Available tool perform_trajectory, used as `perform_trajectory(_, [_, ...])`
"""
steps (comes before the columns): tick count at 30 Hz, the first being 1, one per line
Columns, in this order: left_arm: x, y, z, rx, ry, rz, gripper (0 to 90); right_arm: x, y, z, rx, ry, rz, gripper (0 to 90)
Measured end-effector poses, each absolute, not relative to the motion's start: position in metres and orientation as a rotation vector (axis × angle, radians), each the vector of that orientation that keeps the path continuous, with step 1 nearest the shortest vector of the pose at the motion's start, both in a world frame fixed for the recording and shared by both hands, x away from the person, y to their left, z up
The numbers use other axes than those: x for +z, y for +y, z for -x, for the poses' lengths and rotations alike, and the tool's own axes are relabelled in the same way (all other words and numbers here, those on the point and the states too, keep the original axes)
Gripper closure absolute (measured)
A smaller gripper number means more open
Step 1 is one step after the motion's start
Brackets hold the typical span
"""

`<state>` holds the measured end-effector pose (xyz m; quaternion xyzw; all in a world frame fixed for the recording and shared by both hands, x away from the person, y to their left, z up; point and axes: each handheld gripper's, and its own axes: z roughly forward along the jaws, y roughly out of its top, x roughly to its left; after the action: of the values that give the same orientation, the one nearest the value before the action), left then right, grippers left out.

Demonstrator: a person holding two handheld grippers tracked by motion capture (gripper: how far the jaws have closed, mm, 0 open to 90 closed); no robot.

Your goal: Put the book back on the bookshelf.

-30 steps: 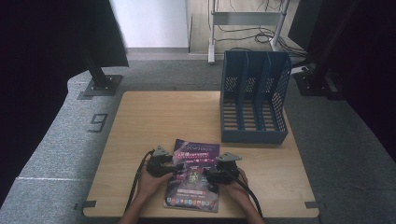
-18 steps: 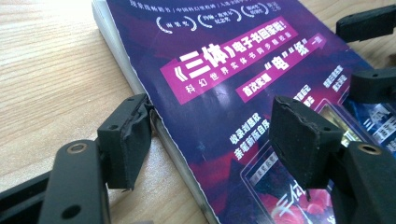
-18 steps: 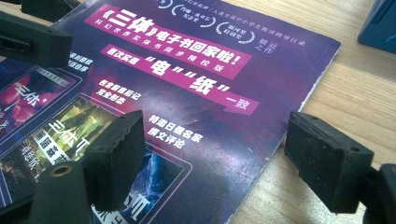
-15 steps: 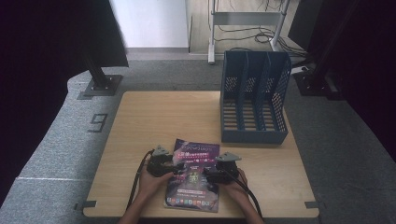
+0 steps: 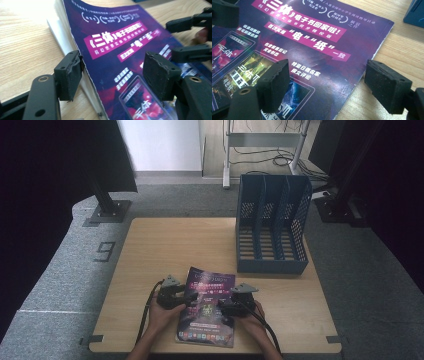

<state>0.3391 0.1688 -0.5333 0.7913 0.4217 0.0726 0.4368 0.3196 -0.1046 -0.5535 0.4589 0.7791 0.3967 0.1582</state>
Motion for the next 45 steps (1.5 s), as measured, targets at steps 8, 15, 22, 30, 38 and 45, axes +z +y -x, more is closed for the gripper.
perform_trajectory(8, [-0.534,0.157,-0.335,0.125,0.996,-1.988,34.5,-0.553,-0.105,-0.319,1.133,2.227,-1.314,20.6])
perform_trajectory(15, [-0.535,0.157,-0.337,0.157,1.007,-1.998,35.6,-0.554,-0.105,-0.319,1.134,2.227,-1.315,20.6])
perform_trajectory(22, [-0.539,0.158,-0.341,0.236,1.060,-2.030,34.3,-0.554,-0.105,-0.319,1.134,2.227,-1.315,20.7])
perform_trajectory(30, [-0.543,0.161,-0.345,0.271,1.140,-2.020,28.6,-0.554,-0.105,-0.319,1.134,2.227,-1.315,20.7])
perform_trajectory(38, [-0.545,0.159,-0.347,0.255,1.156,-2.020,27.2,-0.554,-0.105,-0.319,1.134,2.227,-1.315,20.7])
perform_trajectory(45, [-0.545,0.159,-0.349,0.231,1.172,-2.001,25.4,-0.554,-0.105,-0.319,1.134,2.227,-1.316,20.7])
